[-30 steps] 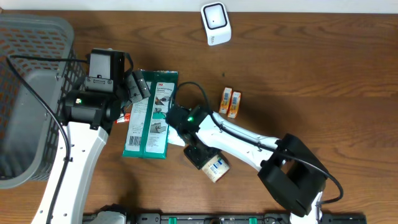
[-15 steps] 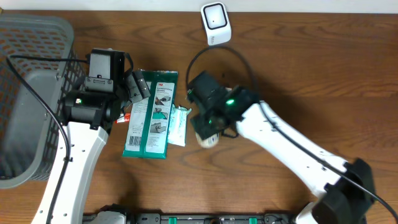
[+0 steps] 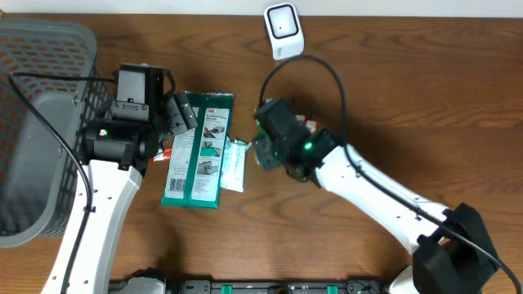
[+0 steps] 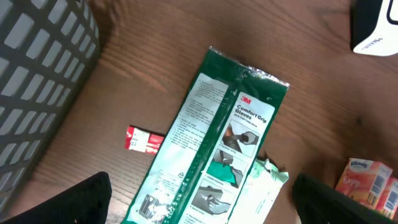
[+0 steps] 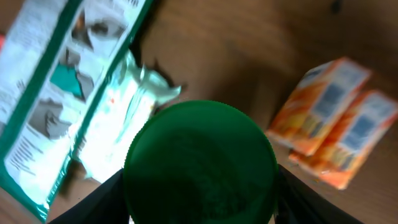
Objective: Scan the item barcode
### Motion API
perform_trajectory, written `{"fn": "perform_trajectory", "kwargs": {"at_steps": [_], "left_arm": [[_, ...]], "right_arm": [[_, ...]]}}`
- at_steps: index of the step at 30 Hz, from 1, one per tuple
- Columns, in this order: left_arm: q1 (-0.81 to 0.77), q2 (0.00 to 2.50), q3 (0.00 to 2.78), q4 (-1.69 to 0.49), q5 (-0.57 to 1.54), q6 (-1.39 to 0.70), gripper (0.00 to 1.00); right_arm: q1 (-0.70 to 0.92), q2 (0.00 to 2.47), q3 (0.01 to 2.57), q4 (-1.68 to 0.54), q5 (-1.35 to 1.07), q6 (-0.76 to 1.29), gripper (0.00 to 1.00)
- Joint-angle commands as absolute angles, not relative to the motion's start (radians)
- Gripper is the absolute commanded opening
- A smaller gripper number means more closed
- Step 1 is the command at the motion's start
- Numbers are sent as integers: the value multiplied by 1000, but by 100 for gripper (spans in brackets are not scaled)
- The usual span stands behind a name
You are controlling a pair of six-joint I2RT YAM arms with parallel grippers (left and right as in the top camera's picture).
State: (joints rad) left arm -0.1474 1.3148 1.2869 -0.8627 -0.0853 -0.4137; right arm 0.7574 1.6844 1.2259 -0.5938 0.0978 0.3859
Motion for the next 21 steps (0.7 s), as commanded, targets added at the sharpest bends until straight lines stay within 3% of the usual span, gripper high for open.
{"fn": "perform_trajectory", "kwargs": {"at_steps": [1,4,6,9,21], "left_arm": [[-145,1313,1300,-862,-98,-398,93],[-145,1313,1300,-862,-98,-398,93],[-145,1313,1300,-862,-98,-398,93],[-145,1313,1300,-862,-98,-398,93],[-145,1313,1300,-862,-98,-398,93]], "right_arm": [[802,1676,1179,-567,127,411,41],[819,1676,1160,-569,126,412,45],[820,1676,1159,-569,122,411,61],[813,1672,1160,-568,94,411,99],[654,1473,1217,-685,-74,313,99]]}}
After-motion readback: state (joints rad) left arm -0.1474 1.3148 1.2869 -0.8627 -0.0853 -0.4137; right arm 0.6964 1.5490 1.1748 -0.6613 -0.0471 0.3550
